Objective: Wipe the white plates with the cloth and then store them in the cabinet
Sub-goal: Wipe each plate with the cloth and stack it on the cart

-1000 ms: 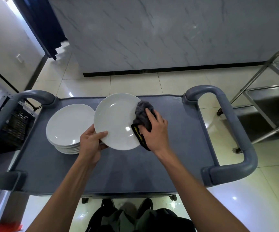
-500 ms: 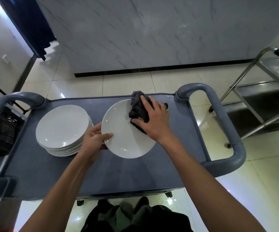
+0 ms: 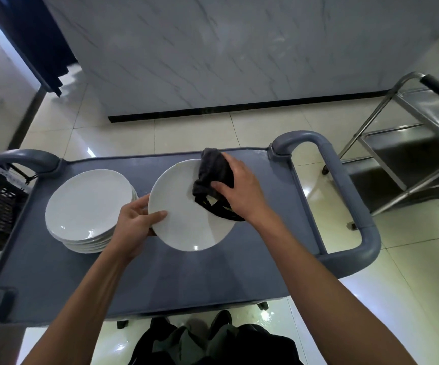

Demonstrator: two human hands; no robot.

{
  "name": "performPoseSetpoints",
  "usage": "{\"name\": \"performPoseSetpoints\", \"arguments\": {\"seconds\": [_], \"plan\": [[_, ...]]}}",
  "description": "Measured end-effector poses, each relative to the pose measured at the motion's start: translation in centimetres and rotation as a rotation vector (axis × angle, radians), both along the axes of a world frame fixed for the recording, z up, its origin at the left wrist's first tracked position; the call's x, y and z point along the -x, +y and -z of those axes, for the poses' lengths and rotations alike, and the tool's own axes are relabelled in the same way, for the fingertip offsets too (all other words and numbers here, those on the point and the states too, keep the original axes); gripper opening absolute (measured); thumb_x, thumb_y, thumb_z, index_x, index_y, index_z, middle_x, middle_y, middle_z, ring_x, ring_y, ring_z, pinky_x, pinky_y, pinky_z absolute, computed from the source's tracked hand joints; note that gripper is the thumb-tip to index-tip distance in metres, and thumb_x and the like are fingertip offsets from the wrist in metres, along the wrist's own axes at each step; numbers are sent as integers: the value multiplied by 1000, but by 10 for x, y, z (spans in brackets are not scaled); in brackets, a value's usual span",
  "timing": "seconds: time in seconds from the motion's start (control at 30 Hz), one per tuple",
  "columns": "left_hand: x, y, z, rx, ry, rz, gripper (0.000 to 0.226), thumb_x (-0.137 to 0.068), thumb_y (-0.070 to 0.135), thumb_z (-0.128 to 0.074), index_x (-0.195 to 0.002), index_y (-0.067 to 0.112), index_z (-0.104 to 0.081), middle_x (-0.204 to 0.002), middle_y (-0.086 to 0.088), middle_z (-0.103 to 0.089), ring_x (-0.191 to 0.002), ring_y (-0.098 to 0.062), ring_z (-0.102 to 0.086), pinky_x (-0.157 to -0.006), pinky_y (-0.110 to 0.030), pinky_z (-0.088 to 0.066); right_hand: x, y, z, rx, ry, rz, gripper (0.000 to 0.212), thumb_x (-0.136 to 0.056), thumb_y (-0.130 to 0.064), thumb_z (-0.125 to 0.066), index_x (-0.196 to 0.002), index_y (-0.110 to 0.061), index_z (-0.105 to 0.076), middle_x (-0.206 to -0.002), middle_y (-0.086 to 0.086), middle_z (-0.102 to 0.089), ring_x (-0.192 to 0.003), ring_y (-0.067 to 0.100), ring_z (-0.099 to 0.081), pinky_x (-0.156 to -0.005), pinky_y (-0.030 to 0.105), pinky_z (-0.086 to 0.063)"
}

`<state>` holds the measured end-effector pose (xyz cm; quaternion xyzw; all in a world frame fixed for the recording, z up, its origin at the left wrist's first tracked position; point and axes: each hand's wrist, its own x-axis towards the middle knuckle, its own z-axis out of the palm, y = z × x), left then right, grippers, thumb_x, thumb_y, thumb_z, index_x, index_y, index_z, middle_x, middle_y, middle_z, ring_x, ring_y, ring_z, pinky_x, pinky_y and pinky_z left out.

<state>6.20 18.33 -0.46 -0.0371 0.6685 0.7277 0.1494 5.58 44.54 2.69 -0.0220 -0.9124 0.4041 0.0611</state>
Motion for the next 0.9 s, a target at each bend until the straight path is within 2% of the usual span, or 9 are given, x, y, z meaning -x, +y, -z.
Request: {"name": "performPoseSetpoints", "arguments": {"seconds": [0.17,0.27,0.37,0.47,0.57,0.67,0.73,0.8,0.9], "plan": [[5,-4,-4,23,80,40,46,-86,-6,-68,-111,32,-77,-101,-12,-77,-88,-26,-74,-68,-40,-61,1,4,-5,136,-43,-1,62,-79,-23,-80,-134,-27,-53,-121,-9,-65,-113,11,-59,-99,30,-47],[9,-6,-8,53,141,51,45,-86,-3,-69,-112,32,-77,-100,-11,-78,-89,-27,-74,-74,-40,-62,-2,3,-5,211,-24,37,52,-76,-18,-81,-123,-27,-62,-99,-22,-66,-91,-14,-58,-81,5,-41],[12,-7,-14,72,195,45,39,-82,7,-73,-110,34,-77,-98,-7,-78,-86,-22,-74,-69,-34,-61,-5,0,-6,235,30,77,41,-75,-14,-81,-112,-22,-66,-88,-26,-62,-83,-22,-54,-70,-2,-38],[15,-7,-13,106,215,28,39,-86,3,-71,-106,35,-78,-97,-3,-78,-87,-20,-73,-74,-36,-60,-8,-4,-8,227,80,93,33,-75,-13,-79,-104,-22,-66,-87,-19,-66,-83,-8,-59,-69,5,-42],[15,-3,-10,117,213,2,38,-89,0,-69,-101,34,-79,-93,0,-78,-85,-18,-70,-74,-35,-58,-12,-8,-10,229,128,107,32,-75,-10,-75,-104,-20,-65,-91,-10,-69,-85,5,-61,-77,26,-52],[12,0,-9,82,208,-13,30,-88,3,-69,-97,28,-80,-89,0,-77,-82,-17,-68,-67,-26,-56,-17,-11,-9,211,201,87,33,-77,-3,-71,-108,-15,-65,-96,-4,-68,-90,17,-62,-81,40,-53],[9,3,-7,70,189,-17,25,-87,4,-69,-96,25,-81,-89,-3,-77,-83,-18,-68,-68,-26,-56,-21,-12,-8,157,268,76,36,-77,3,-67,-110,-10,-64,-98,-1,-67,-90,22,-60,-81,43,-52],[7,6,-7,68,154,-32,27,-89,2,-66,-93,23,-81,-92,-5,-76,-88,-21,-68,-75,-32,-58,-25,-12,-7,106,335,69,39,-77,8,-64,-111,-9,-63,-99,2,-66,-89,24,-58,-79,42,-51],[5,8,-9,-73,1,-53,29,-84,10,-56,-90,24,-80,-94,-1,-74,-94,-21,-67,-80,-35,-57,-32,-11,-6,64,425,50,37,-78,10,-64,-111,-7,-63,-99,5,-66,-90,20,-56,-78,38,-50]]}}
